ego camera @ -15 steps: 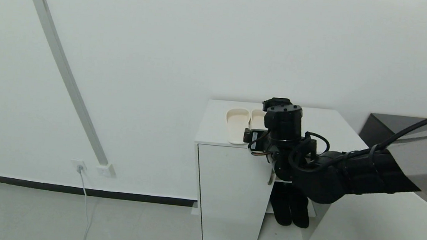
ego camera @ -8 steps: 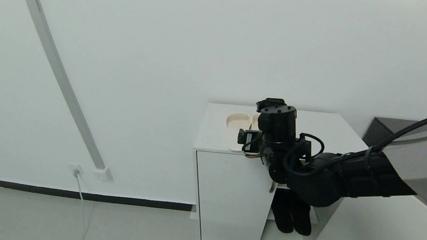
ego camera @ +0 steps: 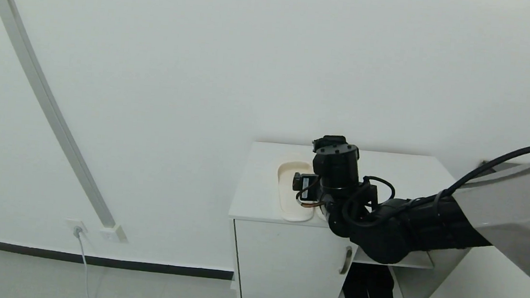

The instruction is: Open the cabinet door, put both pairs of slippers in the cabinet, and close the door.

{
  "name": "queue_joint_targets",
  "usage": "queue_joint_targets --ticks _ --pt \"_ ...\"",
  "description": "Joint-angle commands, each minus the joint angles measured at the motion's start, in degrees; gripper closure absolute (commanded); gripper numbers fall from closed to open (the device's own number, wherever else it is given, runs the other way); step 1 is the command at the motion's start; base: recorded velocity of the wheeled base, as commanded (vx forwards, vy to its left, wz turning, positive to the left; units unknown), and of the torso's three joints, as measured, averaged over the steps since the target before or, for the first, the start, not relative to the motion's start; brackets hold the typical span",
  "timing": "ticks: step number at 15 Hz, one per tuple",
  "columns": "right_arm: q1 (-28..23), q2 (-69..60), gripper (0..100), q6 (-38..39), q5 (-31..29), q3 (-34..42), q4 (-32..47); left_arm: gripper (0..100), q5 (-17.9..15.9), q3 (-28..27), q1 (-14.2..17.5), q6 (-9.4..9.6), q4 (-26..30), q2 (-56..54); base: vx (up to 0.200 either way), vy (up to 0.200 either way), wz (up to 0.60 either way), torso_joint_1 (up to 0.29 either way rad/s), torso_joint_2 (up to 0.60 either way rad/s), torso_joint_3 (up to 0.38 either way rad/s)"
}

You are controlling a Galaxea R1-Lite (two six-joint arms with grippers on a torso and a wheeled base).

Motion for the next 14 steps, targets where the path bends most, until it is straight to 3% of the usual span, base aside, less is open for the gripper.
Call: queue_joint_targets --ticks 1,13,14 --pt "-0.04 2.29 0 0.01 0.17 0.22 -0.12 100 0.06 0.0 0.01 -0.09 -0.09 0.05 0.0 0.0 0.0 0.0 0.0 0.0" --pt "-4.26 15.12 0 -1.22 0.87 -17.45 0.05 100 0.32 0.0 0.01 -0.09 -0.09 0.05 0.0 0.0 0.0 0.0 0.0 0.0" --pt "-4.26 15.21 100 -1.13 0.78 -17.45 -0.21 100 0.23 0.0 0.01 -0.09 -0.09 0.05 0.0 0.0 0.0 0.0 0.0 0.0"
